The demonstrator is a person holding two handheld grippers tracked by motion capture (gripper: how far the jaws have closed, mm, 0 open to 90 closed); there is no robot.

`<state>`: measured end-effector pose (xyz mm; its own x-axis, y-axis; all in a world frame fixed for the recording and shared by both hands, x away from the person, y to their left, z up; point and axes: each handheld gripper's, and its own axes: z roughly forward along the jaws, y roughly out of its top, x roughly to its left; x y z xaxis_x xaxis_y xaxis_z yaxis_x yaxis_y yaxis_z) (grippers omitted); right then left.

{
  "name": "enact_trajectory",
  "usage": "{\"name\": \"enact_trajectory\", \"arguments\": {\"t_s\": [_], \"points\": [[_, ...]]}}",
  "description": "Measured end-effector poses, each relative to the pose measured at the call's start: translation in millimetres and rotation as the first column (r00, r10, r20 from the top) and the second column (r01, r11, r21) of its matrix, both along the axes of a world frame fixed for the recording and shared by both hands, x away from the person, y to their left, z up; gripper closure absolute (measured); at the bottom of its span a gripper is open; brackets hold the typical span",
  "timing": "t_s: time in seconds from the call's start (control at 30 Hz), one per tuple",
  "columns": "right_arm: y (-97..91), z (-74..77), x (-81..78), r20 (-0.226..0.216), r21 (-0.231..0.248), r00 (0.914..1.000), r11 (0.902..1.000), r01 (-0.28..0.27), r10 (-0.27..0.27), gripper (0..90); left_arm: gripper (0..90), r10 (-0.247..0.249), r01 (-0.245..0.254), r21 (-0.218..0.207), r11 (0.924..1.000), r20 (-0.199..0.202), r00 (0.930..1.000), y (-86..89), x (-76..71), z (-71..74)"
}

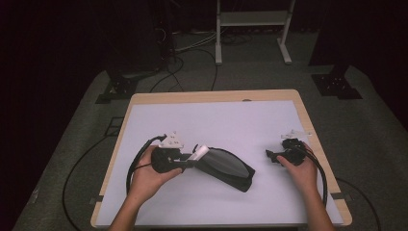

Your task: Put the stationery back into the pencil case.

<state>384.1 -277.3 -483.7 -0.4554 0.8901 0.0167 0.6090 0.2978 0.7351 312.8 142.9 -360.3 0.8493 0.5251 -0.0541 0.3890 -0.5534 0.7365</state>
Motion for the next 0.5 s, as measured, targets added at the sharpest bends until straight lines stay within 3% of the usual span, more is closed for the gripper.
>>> {"name": "enact_trajectory", "arguments": {"t_s": [0.3,0.5], "points": [[0.0,0.0,0.0,0.0,0.0,1.0,1.0,0.0,0.0,13.8,71.2,-0.025,0.026,-0.039,0.9989,0.022,0.9994,-9.1,9.1,3.6],[0.0,0.0,0.0,0.0,0.0,1.0,1.0,0.0,0.0,13.8,71.2,-0.046,0.048,-0.044,0.9979,0.033,0.9984,-16.5,15.0,2.5]]}}
